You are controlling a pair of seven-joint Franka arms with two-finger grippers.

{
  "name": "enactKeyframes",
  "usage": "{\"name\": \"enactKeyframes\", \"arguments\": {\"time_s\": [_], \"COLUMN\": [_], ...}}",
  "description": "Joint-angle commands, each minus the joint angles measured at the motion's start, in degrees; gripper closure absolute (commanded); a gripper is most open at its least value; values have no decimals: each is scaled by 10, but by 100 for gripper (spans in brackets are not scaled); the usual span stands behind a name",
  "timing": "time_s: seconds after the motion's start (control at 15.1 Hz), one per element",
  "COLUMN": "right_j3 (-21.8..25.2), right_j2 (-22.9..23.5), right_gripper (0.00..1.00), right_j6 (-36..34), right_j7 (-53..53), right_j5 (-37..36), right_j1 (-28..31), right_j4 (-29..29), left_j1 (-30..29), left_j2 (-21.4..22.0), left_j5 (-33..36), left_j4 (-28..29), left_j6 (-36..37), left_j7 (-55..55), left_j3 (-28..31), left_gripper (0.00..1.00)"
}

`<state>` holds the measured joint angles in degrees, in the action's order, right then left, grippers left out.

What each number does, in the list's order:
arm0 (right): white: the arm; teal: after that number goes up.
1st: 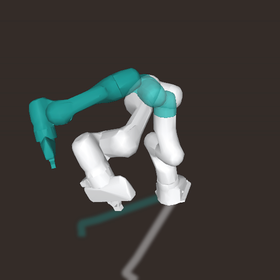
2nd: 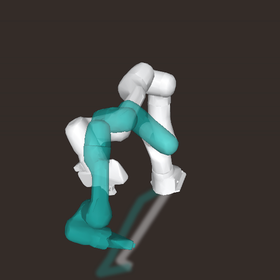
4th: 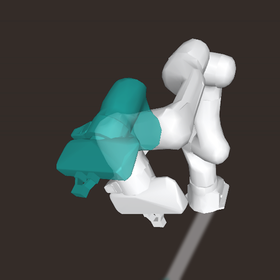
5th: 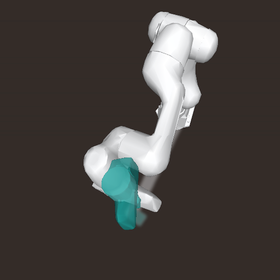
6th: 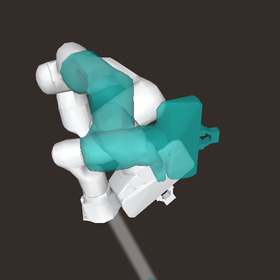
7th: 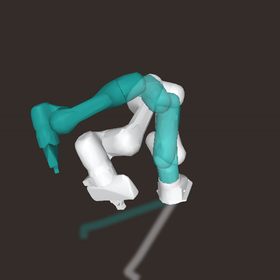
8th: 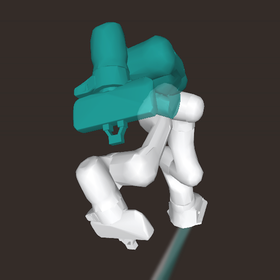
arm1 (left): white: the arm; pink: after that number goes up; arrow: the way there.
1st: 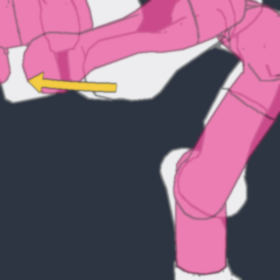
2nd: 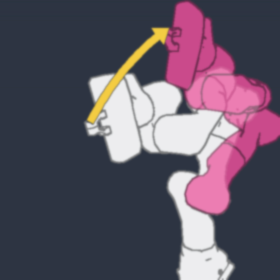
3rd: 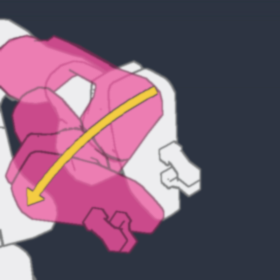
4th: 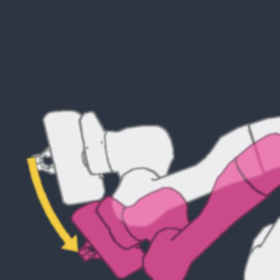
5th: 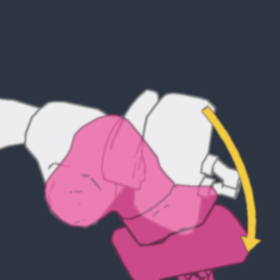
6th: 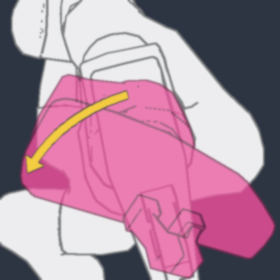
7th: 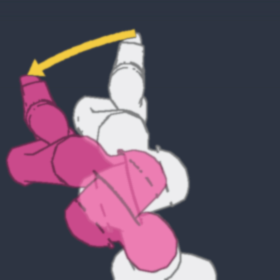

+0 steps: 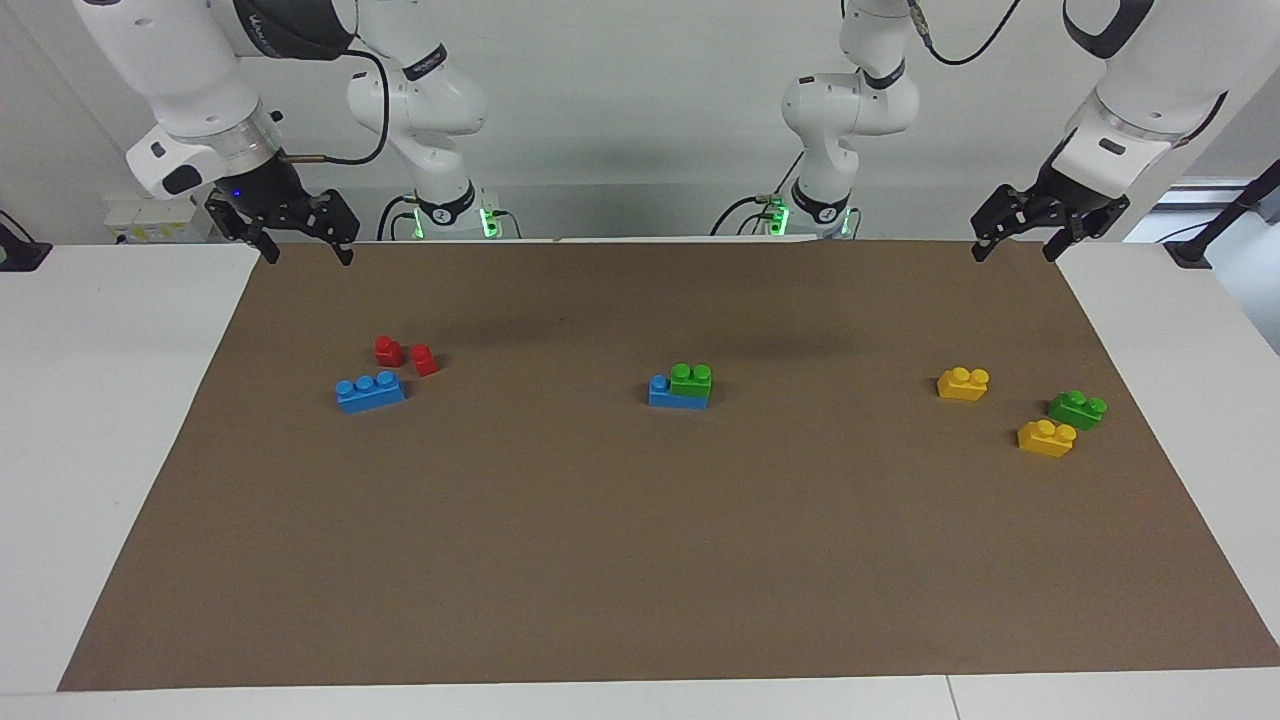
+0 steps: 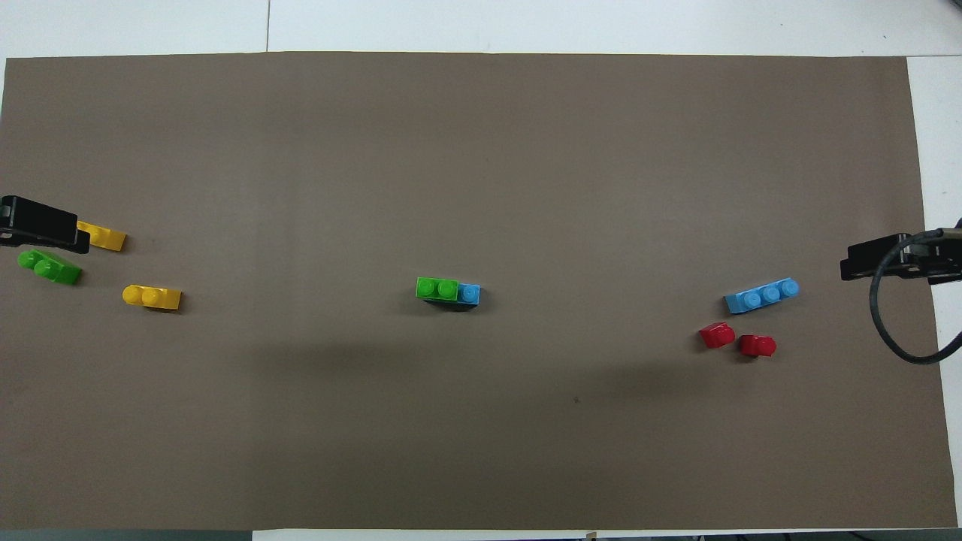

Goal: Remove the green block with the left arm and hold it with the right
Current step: 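Move the right gripper toward the green-blue brick pair while the left gripper follows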

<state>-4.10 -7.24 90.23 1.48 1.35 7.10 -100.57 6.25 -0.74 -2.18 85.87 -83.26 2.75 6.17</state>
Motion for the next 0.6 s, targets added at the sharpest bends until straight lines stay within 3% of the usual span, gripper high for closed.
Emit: {"name": "enactKeyframes", "arguments": {"time_s": [0.0, 0.33, 0.53], "right_j3": [-6, -8, -18], "right_j2": [-2, -8, -18], "right_gripper": [0, 0, 0], "right_j6": [-5, 12, 42], "right_j7": [-9, 26, 148], "right_j5": [-9, -8, 0], "right_j1": [7, 0, -21], "right_j4": [1, -11, -44], "left_j1": [-3, -6, -6], "left_j2": [14, 14, 14], "left_j5": [-3, -3, -3], "left_j4": [14, 15, 15], "left_j6": [1, -1, 1], "left_j7": [4, 4, 4], "left_j3": [-1, -1, -1], "left_gripper": [0, 0, 0]}}
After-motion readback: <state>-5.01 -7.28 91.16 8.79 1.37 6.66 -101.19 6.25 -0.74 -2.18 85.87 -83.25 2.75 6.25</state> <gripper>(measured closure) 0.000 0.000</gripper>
